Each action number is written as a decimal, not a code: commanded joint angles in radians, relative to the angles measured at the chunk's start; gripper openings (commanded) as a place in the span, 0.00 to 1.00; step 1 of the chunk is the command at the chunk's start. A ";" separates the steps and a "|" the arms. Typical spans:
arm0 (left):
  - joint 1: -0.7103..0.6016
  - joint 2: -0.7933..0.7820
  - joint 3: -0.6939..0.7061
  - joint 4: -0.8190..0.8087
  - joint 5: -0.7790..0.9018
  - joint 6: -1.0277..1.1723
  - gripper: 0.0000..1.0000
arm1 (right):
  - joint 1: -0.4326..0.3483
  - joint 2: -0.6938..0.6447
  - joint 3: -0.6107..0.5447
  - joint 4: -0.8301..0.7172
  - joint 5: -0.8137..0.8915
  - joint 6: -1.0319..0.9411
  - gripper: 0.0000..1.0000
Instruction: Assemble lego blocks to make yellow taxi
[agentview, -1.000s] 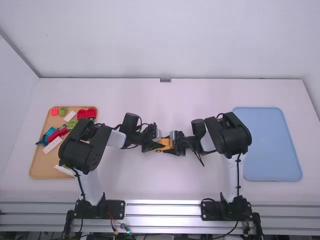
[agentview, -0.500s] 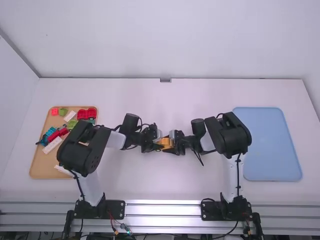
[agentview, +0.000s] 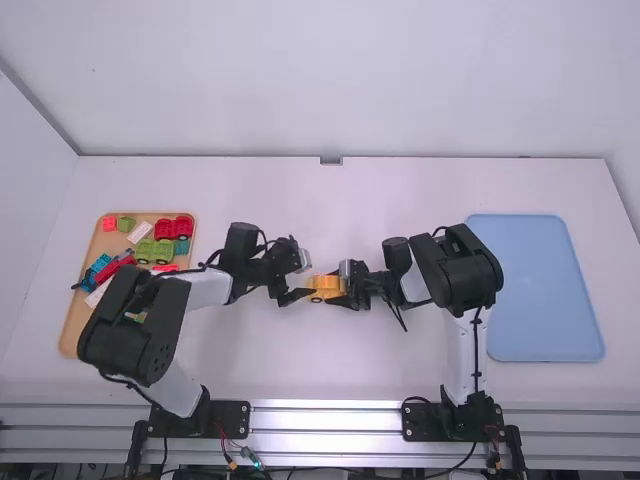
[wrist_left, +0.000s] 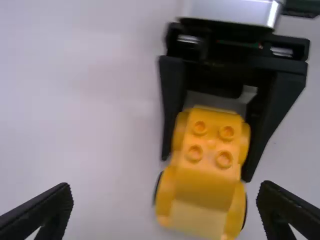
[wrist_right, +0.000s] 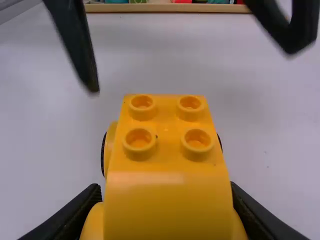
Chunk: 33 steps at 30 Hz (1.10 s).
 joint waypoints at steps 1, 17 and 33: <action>0.086 -0.105 -0.034 -0.006 0.049 -0.028 0.99 | -0.003 0.016 0.003 -0.006 0.019 0.043 0.40; 0.340 -0.365 -0.172 0.191 -0.506 -0.830 0.99 | -0.097 -0.329 -0.050 -0.211 0.428 0.254 0.25; 0.341 -0.365 -0.202 0.270 -0.571 -1.153 0.99 | -0.705 -0.769 -0.064 -0.605 0.924 0.475 0.27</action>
